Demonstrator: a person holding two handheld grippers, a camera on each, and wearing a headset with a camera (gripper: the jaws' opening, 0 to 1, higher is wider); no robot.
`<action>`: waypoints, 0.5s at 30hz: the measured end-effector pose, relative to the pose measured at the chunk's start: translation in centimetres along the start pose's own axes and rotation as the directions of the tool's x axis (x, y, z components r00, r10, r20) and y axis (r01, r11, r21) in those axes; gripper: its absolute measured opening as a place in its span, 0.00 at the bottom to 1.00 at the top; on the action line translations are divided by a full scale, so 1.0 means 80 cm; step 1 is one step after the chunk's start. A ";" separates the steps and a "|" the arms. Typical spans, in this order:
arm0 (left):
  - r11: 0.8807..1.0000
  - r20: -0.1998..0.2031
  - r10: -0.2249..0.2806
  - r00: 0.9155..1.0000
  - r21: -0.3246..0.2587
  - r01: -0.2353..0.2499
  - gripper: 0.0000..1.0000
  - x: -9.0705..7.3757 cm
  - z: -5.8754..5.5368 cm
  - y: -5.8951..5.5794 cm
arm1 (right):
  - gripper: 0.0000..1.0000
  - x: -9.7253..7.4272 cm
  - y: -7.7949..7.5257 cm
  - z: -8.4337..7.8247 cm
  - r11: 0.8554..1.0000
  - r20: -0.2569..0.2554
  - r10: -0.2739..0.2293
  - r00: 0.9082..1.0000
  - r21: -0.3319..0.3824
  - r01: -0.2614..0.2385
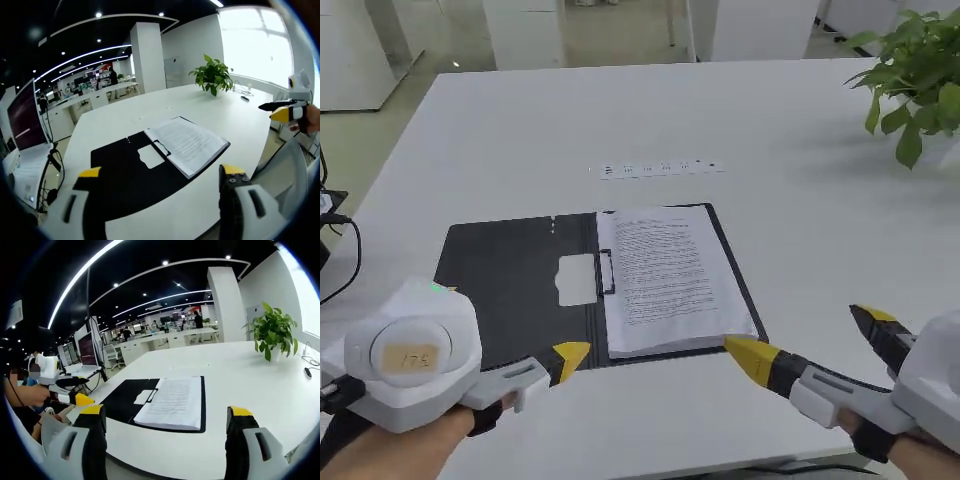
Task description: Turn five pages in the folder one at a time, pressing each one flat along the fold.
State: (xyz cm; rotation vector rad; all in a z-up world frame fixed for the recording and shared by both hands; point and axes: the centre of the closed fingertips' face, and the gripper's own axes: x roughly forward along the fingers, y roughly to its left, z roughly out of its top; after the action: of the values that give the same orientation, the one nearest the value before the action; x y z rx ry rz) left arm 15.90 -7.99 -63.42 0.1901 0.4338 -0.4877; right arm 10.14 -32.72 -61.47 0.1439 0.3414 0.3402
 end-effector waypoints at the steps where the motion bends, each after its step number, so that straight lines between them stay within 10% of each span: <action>1: 1.000 0.003 -0.010 1.000 0.006 0.010 0.94 0.004 0.001 -0.003 | 1.00 -0.001 0.000 -0.001 1.000 0.000 -0.004 1.000 0.001 0.004; 15: 0.991 -0.014 -0.113 0.994 0.064 0.114 0.88 0.060 0.011 -0.040 | 1.00 -0.009 0.002 -0.001 1.000 0.022 -0.026 0.999 0.015 0.026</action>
State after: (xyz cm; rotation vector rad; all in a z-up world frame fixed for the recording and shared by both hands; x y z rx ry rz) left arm 18.46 -12.96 -64.98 0.2316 0.4402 -0.6131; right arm 9.44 -32.84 -61.27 0.1573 0.3233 0.3100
